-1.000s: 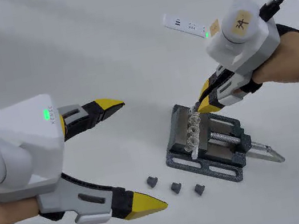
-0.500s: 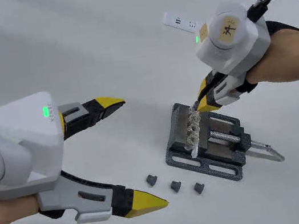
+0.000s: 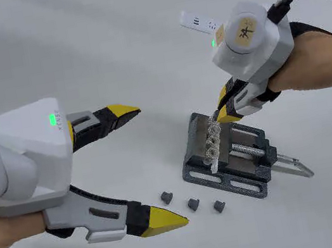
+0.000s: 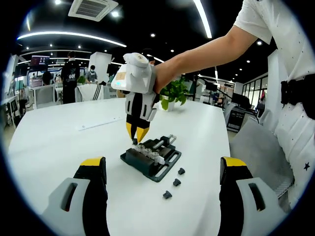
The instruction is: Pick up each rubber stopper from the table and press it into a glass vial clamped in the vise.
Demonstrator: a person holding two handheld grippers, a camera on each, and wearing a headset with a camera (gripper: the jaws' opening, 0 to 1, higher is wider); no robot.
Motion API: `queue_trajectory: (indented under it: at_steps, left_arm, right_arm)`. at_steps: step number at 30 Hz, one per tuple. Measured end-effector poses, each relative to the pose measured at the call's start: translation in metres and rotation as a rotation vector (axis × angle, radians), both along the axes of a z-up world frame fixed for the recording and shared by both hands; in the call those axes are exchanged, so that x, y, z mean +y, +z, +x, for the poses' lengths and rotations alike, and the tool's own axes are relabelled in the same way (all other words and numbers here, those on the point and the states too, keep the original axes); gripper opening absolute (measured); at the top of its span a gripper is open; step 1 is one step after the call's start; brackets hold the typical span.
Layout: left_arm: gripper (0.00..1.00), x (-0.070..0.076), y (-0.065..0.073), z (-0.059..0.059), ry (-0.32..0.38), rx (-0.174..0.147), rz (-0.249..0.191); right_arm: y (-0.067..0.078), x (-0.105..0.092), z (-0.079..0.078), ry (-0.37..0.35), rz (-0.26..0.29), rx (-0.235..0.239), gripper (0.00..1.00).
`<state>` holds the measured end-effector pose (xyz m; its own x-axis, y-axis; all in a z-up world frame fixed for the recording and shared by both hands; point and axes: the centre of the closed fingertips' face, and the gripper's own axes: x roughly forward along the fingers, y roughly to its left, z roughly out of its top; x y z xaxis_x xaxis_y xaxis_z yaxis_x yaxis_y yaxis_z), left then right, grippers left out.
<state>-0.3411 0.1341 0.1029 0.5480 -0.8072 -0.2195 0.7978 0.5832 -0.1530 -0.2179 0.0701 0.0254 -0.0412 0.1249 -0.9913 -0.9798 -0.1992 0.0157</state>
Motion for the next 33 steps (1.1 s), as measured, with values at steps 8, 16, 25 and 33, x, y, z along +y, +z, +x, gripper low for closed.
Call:
queue_trajectory:
  at_steps: [8,16,25,33]
  left_arm:
    - [0.95,0.001,-0.001,-0.001,0.005,0.007,-0.004]
    - [0.95,0.001,0.000,0.000,0.008,0.008,-0.010]
    - [0.94,0.002,0.000,0.000,0.005,0.011,-0.009]
    - [0.94,-0.001,-0.001,-0.001,-0.004,0.014,-0.008]
  right_arm:
    - [0.000,0.002,0.001,0.009,0.011,-0.001,0.07]
    - [0.005,0.005,0.001,-0.001,0.033,0.009,0.11]
    - [0.019,0.003,0.004,-0.047,0.096,0.019,0.04]
    - [0.015,-0.001,0.001,-0.056,0.107,0.022,0.02]
